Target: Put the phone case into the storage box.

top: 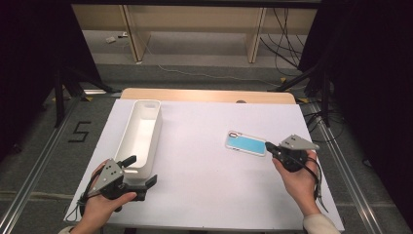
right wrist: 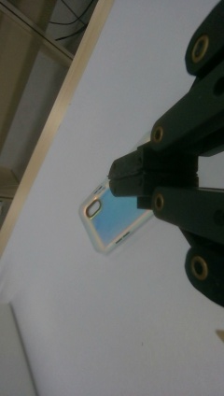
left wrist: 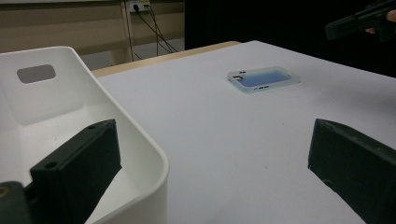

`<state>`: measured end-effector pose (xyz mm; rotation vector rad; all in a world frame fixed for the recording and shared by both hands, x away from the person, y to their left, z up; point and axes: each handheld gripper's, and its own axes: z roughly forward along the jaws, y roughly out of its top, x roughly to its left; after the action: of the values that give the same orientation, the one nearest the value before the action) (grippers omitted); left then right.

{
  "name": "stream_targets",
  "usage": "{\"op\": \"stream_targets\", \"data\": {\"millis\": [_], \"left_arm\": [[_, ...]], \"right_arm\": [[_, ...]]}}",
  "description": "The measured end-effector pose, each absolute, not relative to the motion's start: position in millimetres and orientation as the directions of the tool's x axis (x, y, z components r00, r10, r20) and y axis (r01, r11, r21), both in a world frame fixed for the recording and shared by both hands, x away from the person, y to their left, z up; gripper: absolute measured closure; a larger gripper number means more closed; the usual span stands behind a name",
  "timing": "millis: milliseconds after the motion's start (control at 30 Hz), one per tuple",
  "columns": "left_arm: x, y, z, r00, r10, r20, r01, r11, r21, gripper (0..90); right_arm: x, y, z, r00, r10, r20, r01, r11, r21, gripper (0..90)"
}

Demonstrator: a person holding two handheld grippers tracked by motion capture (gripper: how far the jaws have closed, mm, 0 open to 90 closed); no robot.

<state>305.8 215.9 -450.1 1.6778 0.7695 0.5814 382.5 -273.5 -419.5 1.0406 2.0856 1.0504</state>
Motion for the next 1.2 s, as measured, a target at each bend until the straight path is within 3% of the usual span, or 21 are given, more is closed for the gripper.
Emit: {"op": "stream_targets", "data": {"millis": [433, 900, 1000, 1033, 1200], "left_arm": [[306, 217, -450, 0.659, 0.752, -0.024, 0.192, -0.138, 0.972, 3.0], [306, 217, -450, 0.658, 0.752, -0.026, 0.193, -0.135, 0.972, 3.7], [306, 217, -450, 0.658, 0.752, -0.029, 0.194, -0.132, 0.972, 3.9], [305, 217, -450, 0.657, 0.753, -0.034, 0.197, -0.127, 0.972, 3.9], [305, 217, -450, 0.657, 0.753, -0.032, 0.195, -0.129, 0.972, 4.1]], "right_arm": [[437, -258, -438, -0.521, 0.846, -0.111, 0.556, 0.435, 0.709, 90.0], [444, -258, -459, -0.530, 0.845, -0.070, 0.638, 0.452, 0.624, 90.0], [447, -261, -462, -0.569, 0.815, -0.107, 0.601, 0.502, 0.622, 90.0], [444, -259, -461, -0.528, 0.846, -0.073, 0.654, 0.460, 0.600, 90.0], [446, -260, -465, -0.537, 0.839, -0.084, 0.655, 0.477, 0.586, 90.0]]}}
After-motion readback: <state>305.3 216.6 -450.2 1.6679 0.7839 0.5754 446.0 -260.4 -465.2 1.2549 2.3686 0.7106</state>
